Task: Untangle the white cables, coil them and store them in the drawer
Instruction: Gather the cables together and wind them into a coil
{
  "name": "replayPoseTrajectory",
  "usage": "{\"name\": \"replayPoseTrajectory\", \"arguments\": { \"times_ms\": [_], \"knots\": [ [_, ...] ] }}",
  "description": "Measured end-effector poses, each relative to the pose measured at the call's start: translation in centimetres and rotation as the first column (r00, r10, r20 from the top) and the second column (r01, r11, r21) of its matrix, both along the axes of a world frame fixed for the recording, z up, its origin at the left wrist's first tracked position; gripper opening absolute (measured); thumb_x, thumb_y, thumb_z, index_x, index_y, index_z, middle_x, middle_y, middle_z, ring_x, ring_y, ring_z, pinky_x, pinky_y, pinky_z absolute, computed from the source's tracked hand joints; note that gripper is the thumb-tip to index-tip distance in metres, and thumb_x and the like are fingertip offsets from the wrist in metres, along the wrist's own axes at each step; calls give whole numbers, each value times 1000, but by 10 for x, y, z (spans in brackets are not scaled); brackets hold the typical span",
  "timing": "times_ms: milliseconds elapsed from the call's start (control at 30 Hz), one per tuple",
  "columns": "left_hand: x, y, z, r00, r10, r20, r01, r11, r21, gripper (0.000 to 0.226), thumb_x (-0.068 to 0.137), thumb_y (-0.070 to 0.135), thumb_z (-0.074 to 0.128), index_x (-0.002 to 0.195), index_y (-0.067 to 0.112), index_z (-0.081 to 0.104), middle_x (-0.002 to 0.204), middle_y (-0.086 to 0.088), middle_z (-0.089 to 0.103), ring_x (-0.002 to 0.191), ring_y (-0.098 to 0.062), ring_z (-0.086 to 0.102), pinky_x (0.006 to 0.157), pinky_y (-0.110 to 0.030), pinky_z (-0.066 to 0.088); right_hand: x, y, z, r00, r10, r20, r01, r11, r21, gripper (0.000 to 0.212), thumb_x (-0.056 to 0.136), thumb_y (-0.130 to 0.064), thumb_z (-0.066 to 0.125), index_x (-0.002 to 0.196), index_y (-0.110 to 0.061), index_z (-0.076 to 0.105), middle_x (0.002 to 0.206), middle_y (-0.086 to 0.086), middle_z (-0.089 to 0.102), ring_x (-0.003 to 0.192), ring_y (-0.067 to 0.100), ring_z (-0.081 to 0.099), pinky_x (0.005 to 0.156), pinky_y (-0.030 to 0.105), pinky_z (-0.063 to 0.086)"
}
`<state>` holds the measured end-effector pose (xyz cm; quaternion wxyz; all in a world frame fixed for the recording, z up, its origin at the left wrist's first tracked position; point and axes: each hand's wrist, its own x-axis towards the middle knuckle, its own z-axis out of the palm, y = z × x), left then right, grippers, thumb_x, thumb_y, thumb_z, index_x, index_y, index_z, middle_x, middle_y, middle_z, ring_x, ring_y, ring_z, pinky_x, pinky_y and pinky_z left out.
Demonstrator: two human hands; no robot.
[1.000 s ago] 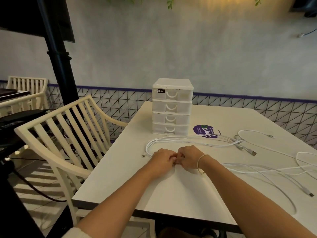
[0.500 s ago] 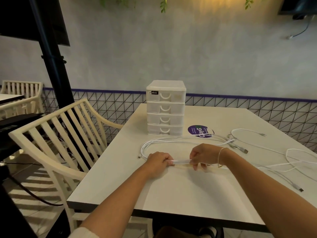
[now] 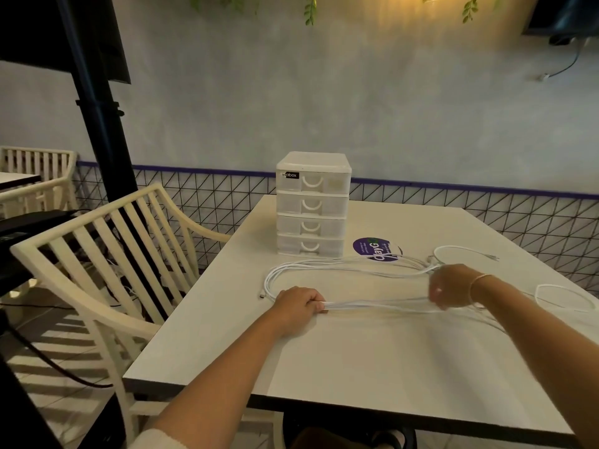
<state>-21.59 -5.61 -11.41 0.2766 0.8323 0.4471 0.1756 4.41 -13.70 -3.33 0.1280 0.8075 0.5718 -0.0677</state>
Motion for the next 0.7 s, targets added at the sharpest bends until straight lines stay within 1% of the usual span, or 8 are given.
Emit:
{"name": "replayPoseTrajectory", "arguments": {
  "times_ms": [33,133,200,267,400,533,600,700],
  "knots": [
    [0,0,-1,1000,5,1,-5,1000,-2,24,97,21,45,99,12,68,107,-7,63,93,-18,47,82,-25,31,-16,4,-2,997,76,-4,-76,995,71,17,86,-23,60,100,-18,68,108,-1,65,95,16,58,87,22,40],
    [0,0,-1,1000,16,24,-16,1000,-14,23,97,20,47,99,12,69,106,-7,63,102,-22,52,88,-27,34,-75,20,-9,948,252,-193,-202,947,248,27,89,-35,58,107,-17,67,108,-2,63,104,15,56,86,20,37],
    [0,-1,-1,1000,11,28,-11,1000,-8,23,96,20,48,100,10,68,108,-8,64,106,-23,53,92,-28,35,-103,34,-16,915,262,-306,-200,955,221,30,93,-32,51,109,-12,66,114,6,64,109,22,57,85,23,40],
    [0,-3,1,1000,-3,23,2,1000,2,23,97,20,48,104,8,67,111,-8,63,108,-23,53,95,-29,35,-117,44,-22,906,253,-340,-198,962,190,27,93,-23,50,110,-11,67,115,9,64,110,23,58,82,22,41],
    [-2,-2,2,1000,-23,19,23,1000,17,25,97,20,47,107,8,66,113,-8,63,110,-24,53,98,-31,34,-123,51,-28,911,244,-332,-198,966,166,24,89,-16,54,108,-12,68,114,8,66,109,23,60,76,21,39],
    [-2,-2,2,1000,-28,1,28,999,35,25,97,19,47,108,7,65,114,-7,63,111,-23,51,98,-30,34,-127,54,-27,922,246,-299,-223,969,110,25,89,-18,55,109,-9,67,115,11,65,88,18,53,78,25,41],
    [-2,-2,1,1000,-26,-2,26,999,43,24,96,19,48,106,5,66,112,-7,64,110,-24,51,98,-31,34,-132,53,-26,934,292,-207,-287,956,55,29,93,-20,48,112,-4,64,112,13,63,89,21,52,79,28,41],
    [-2,-1,-1,1000,-23,9,22,999,39,24,96,19,49,104,4,66,110,-8,64,109,-25,53,97,-32,36,-143,50,-24,936,346,-70,-347,938,-10,35,97,-22,39,112,0,61,96,14,54,85,25,47,72,28,36]
  ]
}}
